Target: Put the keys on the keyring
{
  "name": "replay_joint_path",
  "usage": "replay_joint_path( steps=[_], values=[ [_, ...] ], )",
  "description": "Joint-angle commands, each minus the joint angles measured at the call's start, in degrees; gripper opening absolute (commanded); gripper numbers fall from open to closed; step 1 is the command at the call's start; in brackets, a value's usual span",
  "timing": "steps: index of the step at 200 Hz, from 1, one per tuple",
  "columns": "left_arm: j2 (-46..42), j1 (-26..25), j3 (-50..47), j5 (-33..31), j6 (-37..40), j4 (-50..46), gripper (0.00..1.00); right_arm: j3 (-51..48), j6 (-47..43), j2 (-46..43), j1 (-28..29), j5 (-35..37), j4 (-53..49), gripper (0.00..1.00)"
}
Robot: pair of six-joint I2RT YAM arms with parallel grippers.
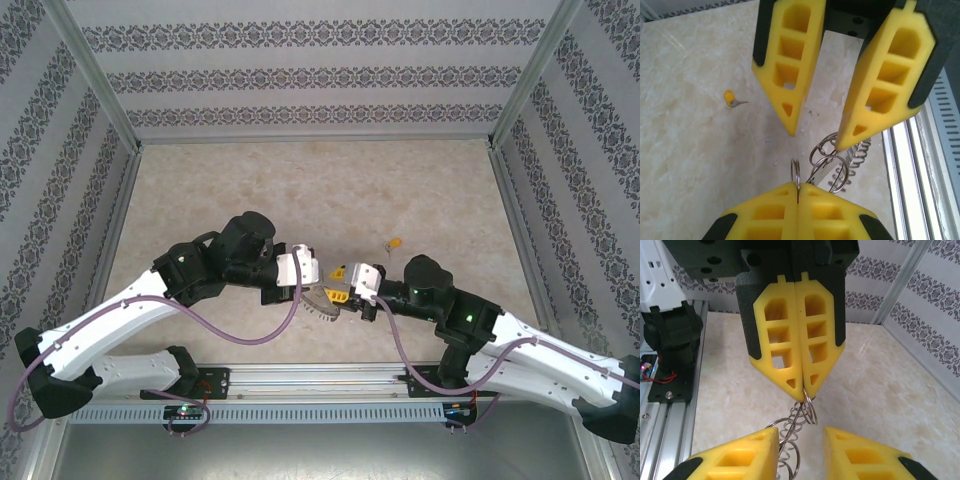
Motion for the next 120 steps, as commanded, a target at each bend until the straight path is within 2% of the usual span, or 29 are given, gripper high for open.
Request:
replay_joint_path(
  steps=[1,76,120],
  values=[
    [0.7,-0.8,2.7,-0.8,2.3,-3.7,0.0,2.2,-1.6,0.9,0.8,1.6,0.0,0.28],
    [2.5,-2.6,4.2,-1.6,2.7,-6.9,0.0,3.3,-1.6,4.3,0.8,1.2,0.3,0.27],
    [2.9,-3.3,4.4,-2.0,2.7,-7.0,0.0,3.4,-1.5,5.6,0.8,-1.3,0.0,0.26]
  ],
)
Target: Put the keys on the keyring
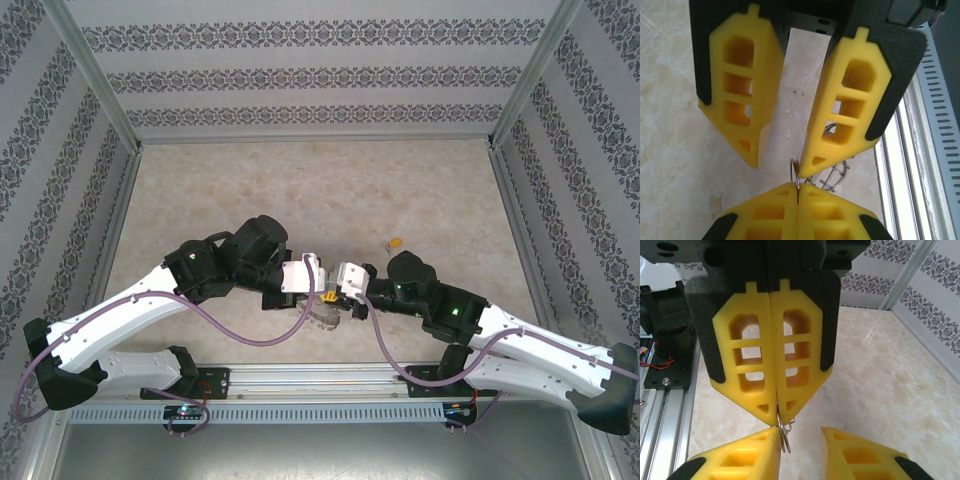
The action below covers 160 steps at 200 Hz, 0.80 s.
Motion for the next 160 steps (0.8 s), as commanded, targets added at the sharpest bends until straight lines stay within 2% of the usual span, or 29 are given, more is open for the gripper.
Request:
replay_joint_path(
  steps=[1,61,100,160],
  values=[
    [0.0,-1.0,2.3,-0.4,1.5,-1.5,0.0,1.8,-0.4,0.3,0.5,-1.5,0.4,0.26],
    [-0.1,-1.4,2.0,-0.4,1.6,-0.6,0.0,2.9,-0.6,2.7,0.5,-1.6,-0.5,0.23],
    [-0.7,-1.5,1.2,-0.5,1.3,0.5,0.0,3.1,-0.8,3.4,0.5,-2.8,-0.9,0.3],
    [-1.2,-1.5,0.2,0.0,1.2,2.5,0.0,2.8,-0.6,3.6,0.6,-6.3,-0.8,0.3]
  ],
)
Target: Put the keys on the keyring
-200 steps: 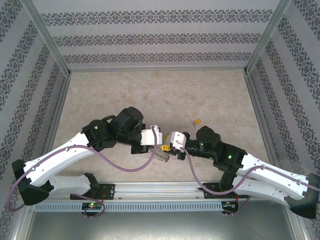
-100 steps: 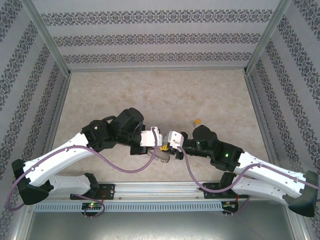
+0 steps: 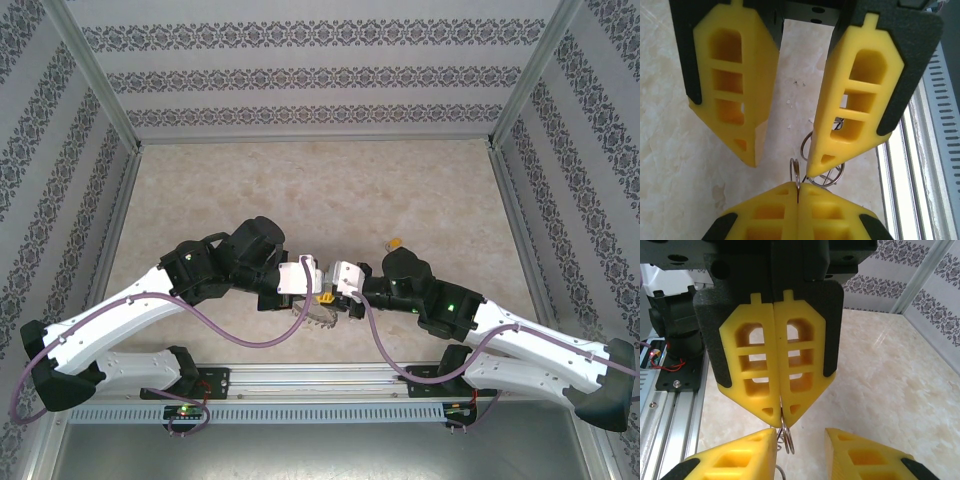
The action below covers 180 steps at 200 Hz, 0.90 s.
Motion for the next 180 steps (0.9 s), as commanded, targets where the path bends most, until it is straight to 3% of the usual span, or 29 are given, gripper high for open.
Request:
replay_joint_path(
  steps=[1,100,180],
  values=[
    [-0.4,-1.4,0.1,1.4,0.7,4.4,0.0,0.9,-0.4,1.1,0.6,-3.3,-0.4,0.3],
    [-2.3,-1.4,-0.9,2.7,0.1,6.0,0.0,-0.6,-0.3,-0.7,0.2,-6.0,-0.5,0.24],
    [-3.0,-1.5,-1.2,2.9,0.1,6.6,0.0,-0.7,-0.8,-1.3,0.1,-6.9,-1.1,0.02]
  ],
)
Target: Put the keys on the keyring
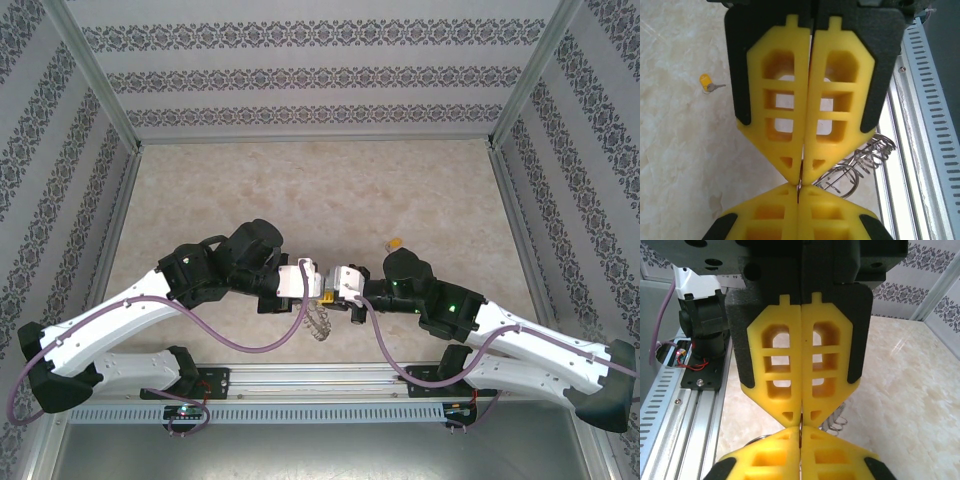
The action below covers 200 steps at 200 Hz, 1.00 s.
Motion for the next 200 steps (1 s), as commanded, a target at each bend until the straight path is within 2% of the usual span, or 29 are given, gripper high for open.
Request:
replay_joint_path(
  steps=[1,35,74,153,200],
  values=[
    [-1.7,-0.8,0.0,1.6,-0.3,5.0,0.0,-0.6,-0.7,-0.6,0.2,-2.4,-0.7,0.02],
    [-1.6,-0.8,-0.3,1.5,-0.4,5.7,0.0,-0.8,-0.8,-0.7,0.1,-3.4,-0.6,0.0],
    [-1.8,-0.8,-0.1,1.5,-0.3,5.4,0.0,-1.0,-0.7,-0.4,0.0,-2.6,-0.6,0.18],
    [-2.0,-0.8,0.1,1.3,-0.1,4.8,0.0,-0.6,-0.8,1.4,0.0,0.8,-1.4,0.15],
    [-1.9,-0.8,0.2,0.9,0.2,4.6,0.0,-1.4,-0.1,0.1,-0.5,3.3,-0.3,0.21]
  ],
)
